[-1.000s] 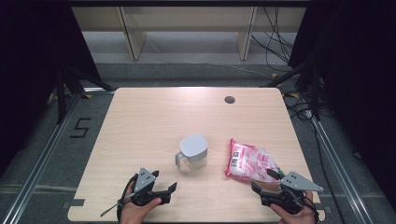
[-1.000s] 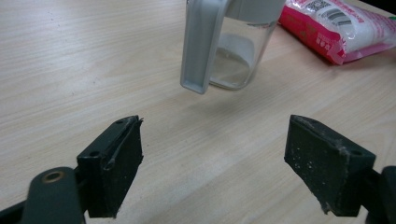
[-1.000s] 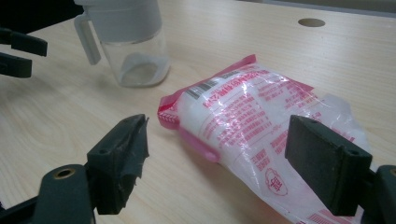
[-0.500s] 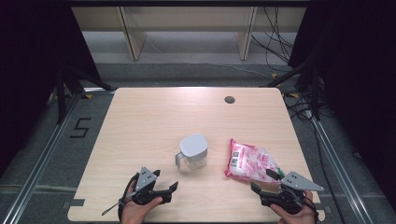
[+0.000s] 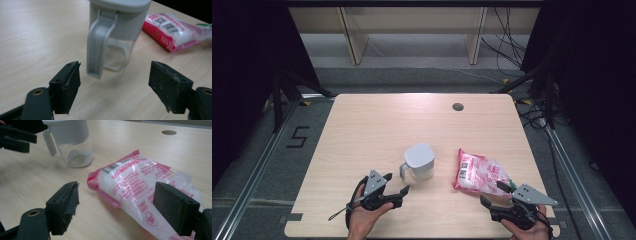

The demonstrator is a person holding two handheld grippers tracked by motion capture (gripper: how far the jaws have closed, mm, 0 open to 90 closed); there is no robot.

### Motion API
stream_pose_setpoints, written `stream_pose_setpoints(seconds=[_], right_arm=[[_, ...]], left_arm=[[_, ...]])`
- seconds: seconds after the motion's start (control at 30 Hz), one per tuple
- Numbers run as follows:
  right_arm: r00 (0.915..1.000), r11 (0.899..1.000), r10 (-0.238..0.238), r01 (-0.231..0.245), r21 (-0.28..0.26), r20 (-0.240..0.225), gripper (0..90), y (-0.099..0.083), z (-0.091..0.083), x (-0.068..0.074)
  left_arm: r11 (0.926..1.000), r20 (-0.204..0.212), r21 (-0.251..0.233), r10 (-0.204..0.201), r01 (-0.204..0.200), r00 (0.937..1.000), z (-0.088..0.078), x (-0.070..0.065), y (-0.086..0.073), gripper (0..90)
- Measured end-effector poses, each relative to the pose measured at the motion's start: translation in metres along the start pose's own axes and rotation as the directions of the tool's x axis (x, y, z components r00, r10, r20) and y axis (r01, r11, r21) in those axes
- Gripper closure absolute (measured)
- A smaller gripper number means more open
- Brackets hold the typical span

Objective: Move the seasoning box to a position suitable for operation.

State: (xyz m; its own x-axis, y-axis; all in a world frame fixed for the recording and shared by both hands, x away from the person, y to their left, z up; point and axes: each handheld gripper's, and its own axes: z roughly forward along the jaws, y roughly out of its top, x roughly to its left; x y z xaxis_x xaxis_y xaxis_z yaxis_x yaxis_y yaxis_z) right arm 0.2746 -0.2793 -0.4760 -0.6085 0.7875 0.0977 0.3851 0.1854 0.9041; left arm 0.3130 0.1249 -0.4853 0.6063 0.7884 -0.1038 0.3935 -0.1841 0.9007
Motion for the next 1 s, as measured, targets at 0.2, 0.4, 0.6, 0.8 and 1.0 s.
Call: stream_pose_setpoints(seconds=[0.2,0.4,0.6,0.8,1.0], right_arm=[[1.0000,1.000,-0.005,0.005,0.007,0.001,21.3,0.000,0.000,0.001],[1.0000,1.000,0.003,-0.003,0.018,0.005,21.2,0.000,0.000,0.000],[0.9999,1.000,-0.015,0.015,0.018,-0.001,21.3,0.000,0.000,-0.001],[0.9996,0.999,-0.027,0.027,0.031,-0.012,21.6,0.000,0.001,0.000],[1.0000,0.999,0.002,-0.002,0.033,-0.006,22.1,-0.001,0.000,0.003]], left_arm=[[0.9987,0.011,-0.022,0.046,-0.046,0.9989,0.010,0.004,0.010,39.0],[0.9980,0.011,-0.033,0.054,-0.054,0.9985,0.026,0.012,0.014,48.4],[0.9972,0.005,-0.024,0.072,-0.071,0.9974,0.035,0.015,0.015,59.9],[0.9968,0.016,-0.011,0.079,-0.079,0.9967,0.034,0.009,0.015,64.0],[0.9974,0.048,-0.016,0.071,-0.071,0.9963,0.039,0.002,0.018,66.0]])
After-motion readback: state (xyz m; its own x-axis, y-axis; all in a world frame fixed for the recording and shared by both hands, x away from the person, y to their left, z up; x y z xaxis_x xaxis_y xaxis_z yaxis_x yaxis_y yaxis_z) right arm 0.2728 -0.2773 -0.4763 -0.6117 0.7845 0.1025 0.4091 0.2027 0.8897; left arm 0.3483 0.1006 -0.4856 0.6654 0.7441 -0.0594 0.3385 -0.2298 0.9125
